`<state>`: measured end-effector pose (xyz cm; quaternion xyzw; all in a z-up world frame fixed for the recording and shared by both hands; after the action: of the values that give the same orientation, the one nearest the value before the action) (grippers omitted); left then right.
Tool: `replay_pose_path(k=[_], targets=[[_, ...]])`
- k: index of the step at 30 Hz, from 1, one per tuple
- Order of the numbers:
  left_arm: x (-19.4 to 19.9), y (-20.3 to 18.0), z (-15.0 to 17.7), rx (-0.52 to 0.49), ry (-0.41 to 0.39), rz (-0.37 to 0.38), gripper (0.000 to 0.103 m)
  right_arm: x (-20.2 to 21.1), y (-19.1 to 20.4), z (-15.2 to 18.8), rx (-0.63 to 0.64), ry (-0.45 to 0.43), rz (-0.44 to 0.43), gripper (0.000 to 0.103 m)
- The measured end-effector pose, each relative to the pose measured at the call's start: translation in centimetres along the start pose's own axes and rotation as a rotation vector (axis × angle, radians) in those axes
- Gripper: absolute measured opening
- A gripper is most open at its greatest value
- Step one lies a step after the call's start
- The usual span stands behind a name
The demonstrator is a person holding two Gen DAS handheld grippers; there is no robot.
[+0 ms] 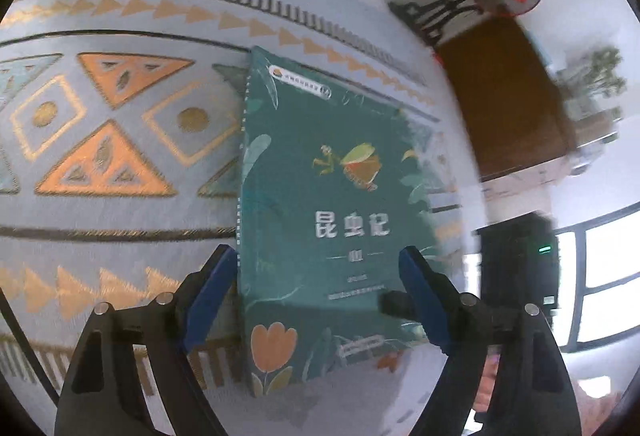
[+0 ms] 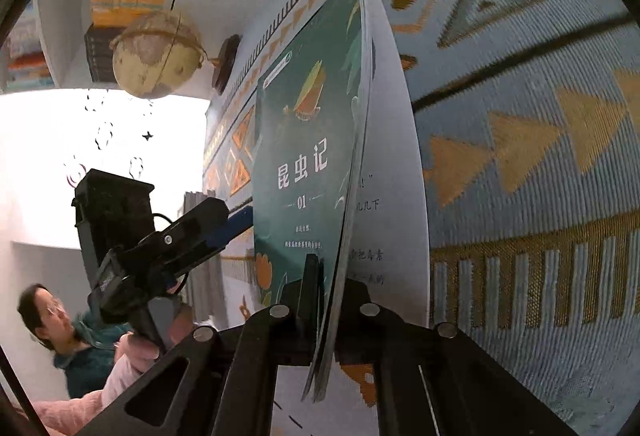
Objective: Organize books
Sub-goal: 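Carry the tulip-cover book with both grippers beside the beetle-cover book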
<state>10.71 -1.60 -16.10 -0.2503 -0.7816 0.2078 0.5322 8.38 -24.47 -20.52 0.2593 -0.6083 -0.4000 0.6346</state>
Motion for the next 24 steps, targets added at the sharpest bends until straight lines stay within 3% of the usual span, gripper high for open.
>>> replay_pose_path(k=[3,8,11,12,16,18,20,24], targets=[[0.5,1.2,-0.3,0.060,-0.021,0.097,0.074,0.3,-0.7,-0.1,-0.019,0.003,-0.028,0.002],[-0.4,1.4,-0.3,0.038,0.004,0.081,0.071,0.2,-0.4,0.1,-0.001,0.014,-0.014,0.001],[-1.6,0.5,-0.5,0.013,0.053,0.133,0.061,0.1,-0.5,0.1,-0.015,0.015,-0.022,0.001],[-2.0,0.0,-0.5,-0.004,0.073,0.156,0.052,0.1,-0.5,0.0,-0.016,0.015,-0.024,0.001],[-2.5,-1.9,-0.2,-0.138,0.118,0.034,0.039,0.7,-1.2,0.4,-0.024,0.003,-0.023,0.001],[-2.6,-1.7,-0.2,-0.158,0.160,-0.003,0.031,0.8,-0.3,0.7,0.021,-0.020,0.035,0.003],[-2.3,-1.9,-0.1,-0.204,0.182,-0.039,0.030,0.7,1.1,1.3,0.089,-0.040,0.121,0.004],[-1.4,-2.1,0.0,-0.253,0.202,-0.085,0.029,0.7,2.5,2.4,0.147,-0.034,0.132,0.005]])
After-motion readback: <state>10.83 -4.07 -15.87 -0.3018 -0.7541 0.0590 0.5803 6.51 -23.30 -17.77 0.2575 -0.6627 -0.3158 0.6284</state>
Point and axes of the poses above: each gripper's, at about its wrist camera, not at the fingertips, and x roughly against the way its jaws point, y to its left, z to its underside, the point moved 3 cm from there along -x, roughly the way its jaws point, and after that the axes turned 12 degrees about -x, right-handed, at the moved point
